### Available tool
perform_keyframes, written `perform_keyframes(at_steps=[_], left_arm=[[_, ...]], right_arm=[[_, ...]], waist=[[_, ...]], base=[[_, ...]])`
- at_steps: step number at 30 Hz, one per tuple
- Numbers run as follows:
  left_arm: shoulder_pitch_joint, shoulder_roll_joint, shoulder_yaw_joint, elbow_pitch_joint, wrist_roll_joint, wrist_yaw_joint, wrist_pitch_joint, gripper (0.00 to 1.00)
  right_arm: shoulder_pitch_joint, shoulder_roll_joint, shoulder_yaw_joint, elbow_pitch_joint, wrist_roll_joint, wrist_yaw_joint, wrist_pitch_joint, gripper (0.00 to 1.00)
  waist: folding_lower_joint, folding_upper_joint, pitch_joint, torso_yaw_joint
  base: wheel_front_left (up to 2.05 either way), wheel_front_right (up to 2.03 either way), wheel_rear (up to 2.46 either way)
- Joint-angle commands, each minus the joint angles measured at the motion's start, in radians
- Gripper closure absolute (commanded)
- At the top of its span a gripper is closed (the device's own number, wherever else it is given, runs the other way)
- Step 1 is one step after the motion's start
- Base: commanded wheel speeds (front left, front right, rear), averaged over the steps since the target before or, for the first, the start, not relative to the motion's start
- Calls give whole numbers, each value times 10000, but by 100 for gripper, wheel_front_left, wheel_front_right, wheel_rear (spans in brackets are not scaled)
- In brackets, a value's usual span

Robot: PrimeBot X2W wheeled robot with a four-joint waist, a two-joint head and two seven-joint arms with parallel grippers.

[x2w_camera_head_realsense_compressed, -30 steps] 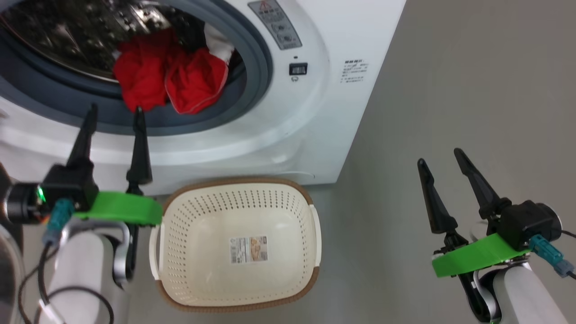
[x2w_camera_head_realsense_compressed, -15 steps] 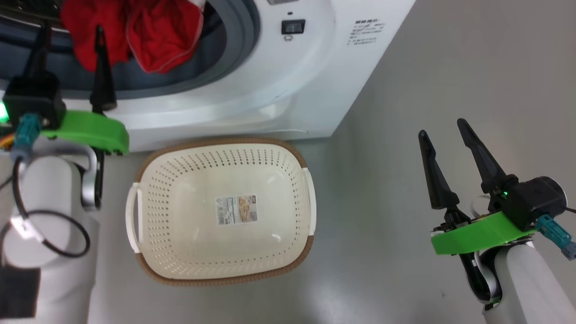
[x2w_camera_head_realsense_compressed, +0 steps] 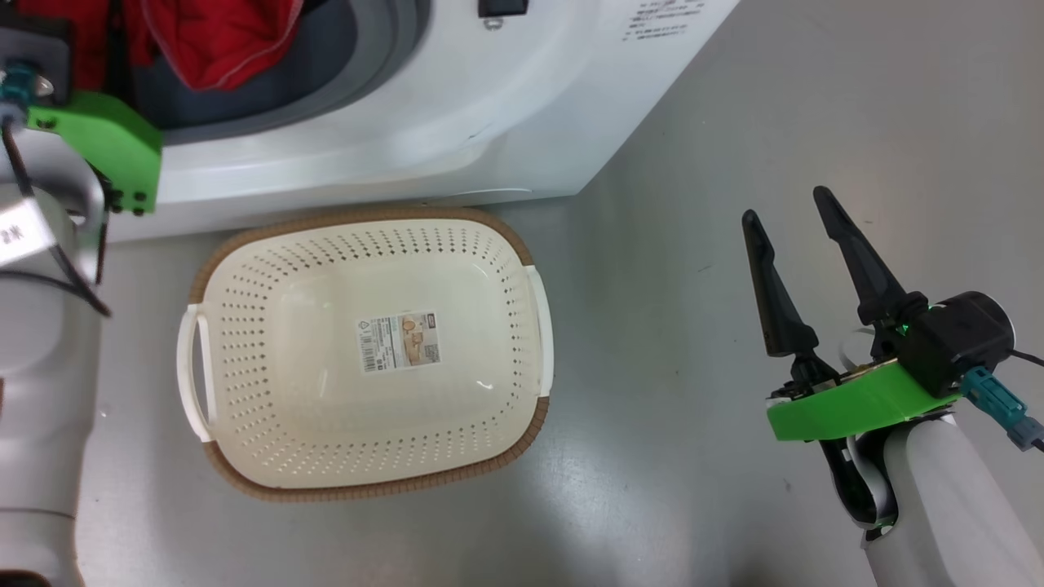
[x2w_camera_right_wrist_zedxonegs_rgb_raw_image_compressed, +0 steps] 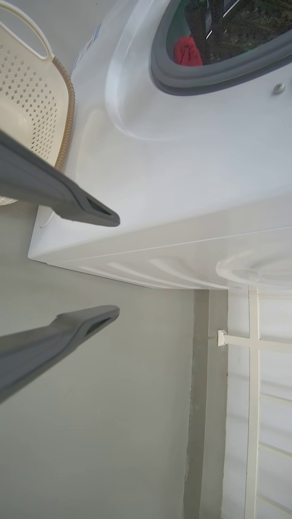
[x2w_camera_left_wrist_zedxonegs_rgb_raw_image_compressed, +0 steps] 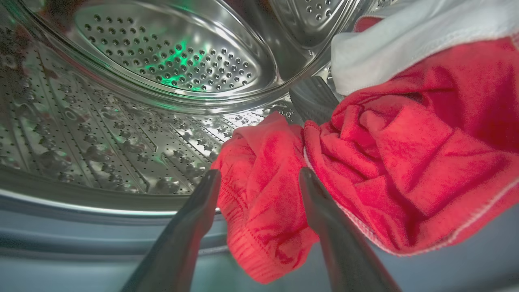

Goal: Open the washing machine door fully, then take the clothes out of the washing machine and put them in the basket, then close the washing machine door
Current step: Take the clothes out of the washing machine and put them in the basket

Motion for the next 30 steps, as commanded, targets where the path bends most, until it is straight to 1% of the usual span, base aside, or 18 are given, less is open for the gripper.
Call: perform_keyframes(at_steps=[1,4,7,13,14,15,16,19,22,28,30], left_arm=[[-292,630,117,6,91,10,202,0],[-569,769,31,385,180,56,625,0],[-756,873,-12,768,150,-56,1042,0],[-920,997,-237,1269,207,-210,1548,0],[-931,1011,-235,1335,173,-236,1598,35],[-946,1032,-237,1384,145,-254,1605,62],[-956,1041,-217,1454,92,-274,1639,100],[-979,1037,-159,1632,-78,-350,1681,100],[-966,989,-143,1683,-191,-309,1508,100],[-766,852,3,1476,-487,12,506,100],[-622,759,195,1452,-738,131,158,100]], right_arm=[[-11,44,244,-177,-28,46,-63,0],[-48,73,322,-127,15,46,-63,0],[-105,96,398,-92,58,46,-63,0],[-174,127,418,-57,140,46,-63,0],[-173,130,416,-52,146,46,-63,0],[-174,133,418,-47,152,46,-63,0],[-176,136,422,-43,158,46,-63,0],[-178,143,425,-26,188,46,-63,0],[-176,147,436,13,214,46,-63,0],[-116,152,465,127,230,46,-63,0],[-86,153,472,163,236,46,-63,0]], waist=[[-1,-1,89,-86],[-1,-1,136,-143],[-1,-1,186,-223],[-1,-1,222,-366],[-1,-1,224,-379],[-1,-1,228,-392],[-1,-1,229,-403],[-1,-1,219,-421],[-1,-1,169,-409],[-1,-1,-91,-359],[-1,-1,-236,-339]], base=[[0,0,0],[0,0,0],[0,0,0],[0,0,0],[0,0,0],[0,0,0],[0,0,0],[0,0,0],[0,0,0],[0,0,0],[0,0,0]])
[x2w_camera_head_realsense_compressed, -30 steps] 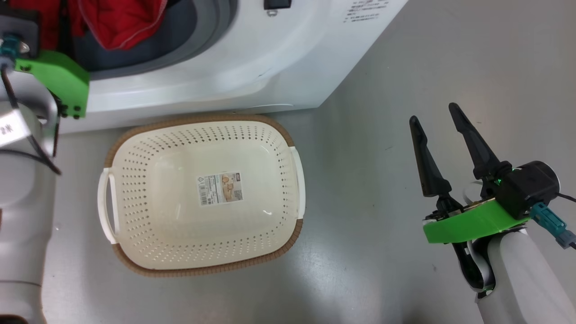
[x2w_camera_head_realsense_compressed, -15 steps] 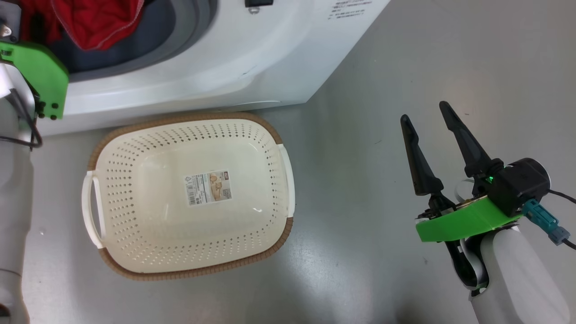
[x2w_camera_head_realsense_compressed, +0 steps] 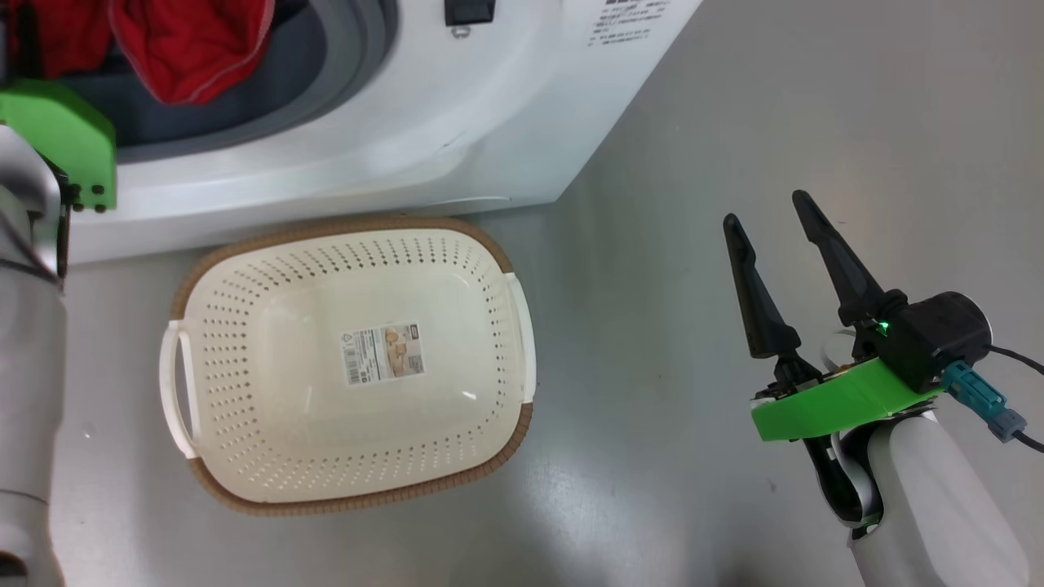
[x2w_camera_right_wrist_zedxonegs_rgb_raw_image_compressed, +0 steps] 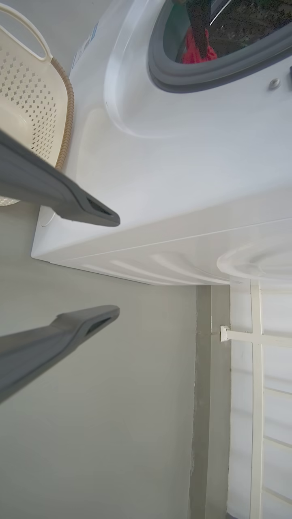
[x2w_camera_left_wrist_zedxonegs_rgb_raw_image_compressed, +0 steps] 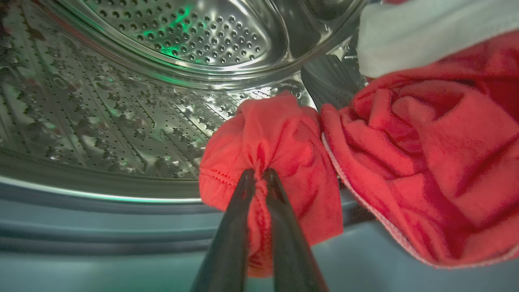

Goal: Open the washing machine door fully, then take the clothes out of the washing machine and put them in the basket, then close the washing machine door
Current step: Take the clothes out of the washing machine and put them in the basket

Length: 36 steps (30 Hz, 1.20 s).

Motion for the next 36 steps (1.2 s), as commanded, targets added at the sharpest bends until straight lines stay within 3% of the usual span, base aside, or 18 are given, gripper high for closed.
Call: perform_keyframes(at_steps=[1,9,20,36], left_arm=[[304,344,438,-282,-354,197,-438,100],[1229,1,1171,-1175,-1271,477,-1714,100],[3838,-542,1529,-5346,-1456,614,-1778,100],[6262,-1391,2156,-8919,-1521,275,-1780,100]], right_arm=[[112,55,199,-173,53,46,-63,0],[287,57,137,-123,75,46,-63,0],[486,58,157,-21,-38,46,-63,0],[845,53,215,223,-1,46,-63,0]], waist=[[-1,0,-206,43],[-1,0,-723,169],[-1,0,-1467,485],[-1,0,-2637,712]], base=[[0,0,0],[0,0,0],[0,0,0],[0,0,0]])
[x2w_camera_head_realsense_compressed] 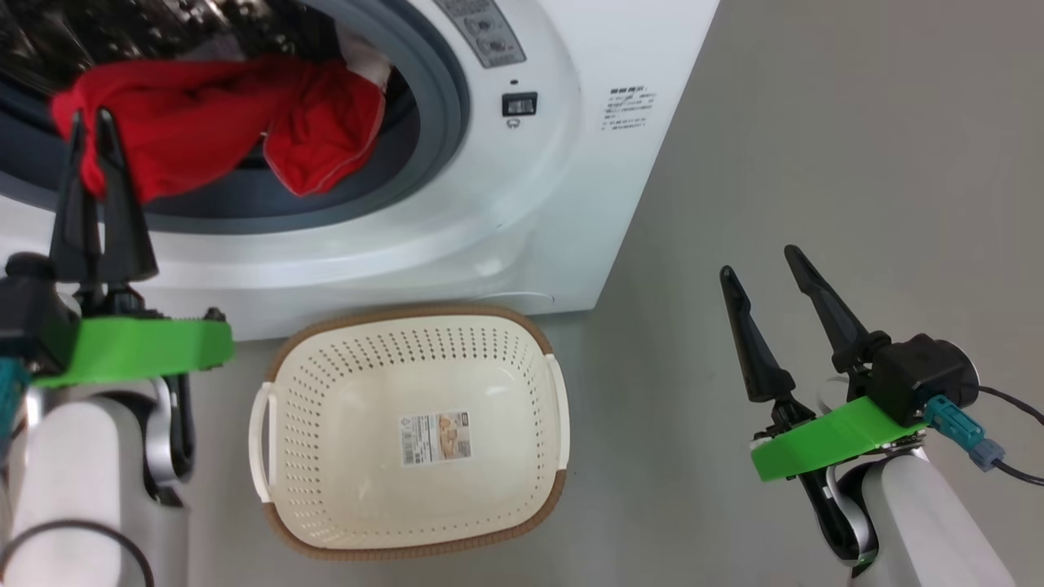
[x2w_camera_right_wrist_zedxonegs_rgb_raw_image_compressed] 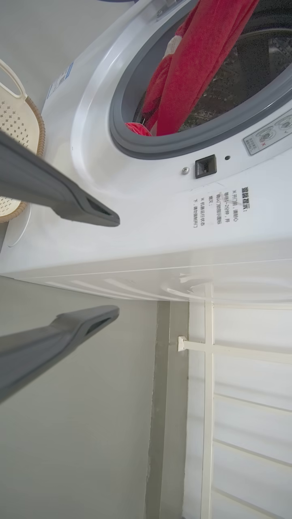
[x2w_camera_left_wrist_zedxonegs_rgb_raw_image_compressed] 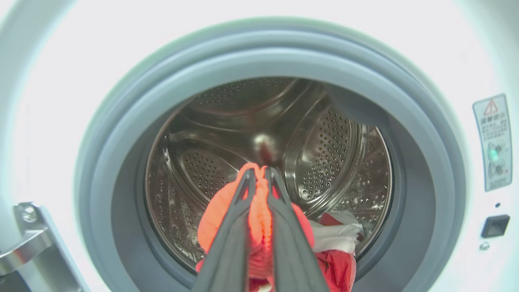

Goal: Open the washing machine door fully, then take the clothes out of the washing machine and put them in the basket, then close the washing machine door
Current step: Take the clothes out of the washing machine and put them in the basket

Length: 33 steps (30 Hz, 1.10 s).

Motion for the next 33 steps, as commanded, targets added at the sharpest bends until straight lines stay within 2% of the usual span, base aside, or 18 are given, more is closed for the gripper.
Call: perform_keyframes(at_steps=[1,11,17,22,29,33], left_arm=[[189,201,317,-551,-17,-112,-77,100],[1422,-310,-15,-2820,244,-69,-77,100],[2179,-481,-211,-3594,179,8,-78,100],[2630,-589,-468,-3019,-88,22,-78,100],[2483,-661,-690,-1415,-574,-94,-78,100],[2210,-687,-864,-32,-1004,-259,-78,100]], right_arm=[[195,34,189,-201,6,46,-63,0],[407,27,175,-191,53,46,-63,0],[502,33,191,-150,79,46,-63,0],[499,37,233,-121,78,46,-63,0],[324,39,349,-105,88,46,-63,0],[228,40,400,-55,97,46,-63,0]], waist=[[0,0,-252,61],[0,0,-676,130],[0,0,-767,183],[0,0,-672,220],[0,0,-345,169],[0,0,-99,89]], base=[[0,0,0],[0,0,0],[0,0,0],[0,0,0],[0,0,0],[0,0,0]])
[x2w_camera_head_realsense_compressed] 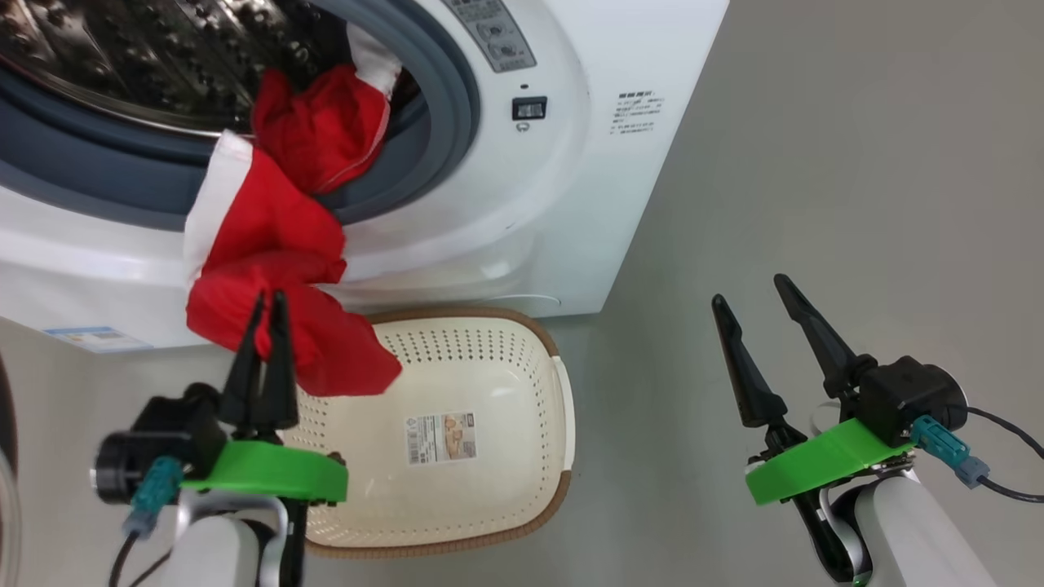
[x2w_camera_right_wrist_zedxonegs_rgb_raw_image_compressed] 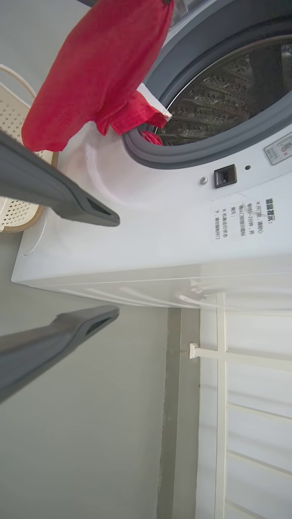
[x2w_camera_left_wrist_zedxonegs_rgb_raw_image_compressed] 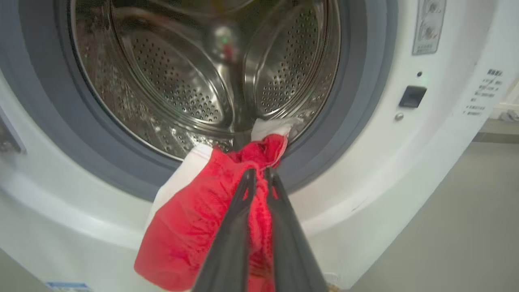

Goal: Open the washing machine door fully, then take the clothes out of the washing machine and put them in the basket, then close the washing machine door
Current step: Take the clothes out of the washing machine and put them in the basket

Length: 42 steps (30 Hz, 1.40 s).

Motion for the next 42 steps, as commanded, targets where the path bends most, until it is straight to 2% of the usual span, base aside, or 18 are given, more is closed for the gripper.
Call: perform_keyframes(at_steps=[1,5,6,16,21,26,31,36,37,38,39,40,41,42], left_arm=[[-260,120,229,-59,-58,-50,-49,100],[-662,113,-3,1397,-568,-147,-49,100],[-916,112,-72,2141,-664,-155,-49,100],[-2251,110,-439,5133,-1425,-532,-49,100],[-3078,109,-716,7066,-2860,-930,-49,100],[-3941,109,-1315,8729,-3316,-1088,120,100],[-4556,109,-1642,9864,-3403,-1116,501,100],[-4830,118,-1664,10327,-3451,-1009,533,100],[-4843,117,-1673,10379,-3462,-995,540,83],[-4849,117,-1685,10426,-3470,-974,554,70],[-4849,117,-1685,10426,-3470,-974,554,70],[-4844,117,-1702,10466,-3470,-944,577,61],[-4835,117,-1719,10501,-3473,-915,621,38],[-4830,117,-1738,10527,-3473,-889,644,11]], right_arm=[[-182,36,275,-201,90,46,-63,0],[-314,30,357,-191,122,46,-63,0],[-403,19,401,-181,125,46,-63,0],[-665,-13,480,-118,182,46,-63,0],[-826,-6,678,-51,238,46,-63,0],[-1002,5,809,-6,300,46,-63,0],[-1181,19,935,18,375,46,-63,0],[-1313,32,1041,90,501,46,-63,0],[-1327,33,1056,112,524,46,-63,0],[-1342,35,1071,133,537,46,-63,0],[-1342,35,1071,133,537,46,-63,0],[-1356,36,1084,156,544,46,-63,0],[-1366,37,1091,182,552,46,-63,0],[-1373,38,1090,208,557,46,-63,0]], waist=[[0,0,144,-72],[0,0,455,-165],[0,0,616,-218],[0,0,1312,-447],[0,0,1623,-650],[0,0,2007,-863],[0,0,2391,-1098],[0,0,2643,-1223],[0,0,2666,-1227],[0,0,2679,-1230],[0,0,2679,-1230],[0,0,2677,-1233],[0,0,2668,-1233],[0,0,2648,-1226]], base=[[0,0,0],[0,0,0],[0,0,0],[0,0,0],[0,0,0],[0,0,0],[0,0,0],[0,0,0],[0,0,0],[0,0,0],[0,0,0],[0,0,0],[0,0,0],[0,0,0]])
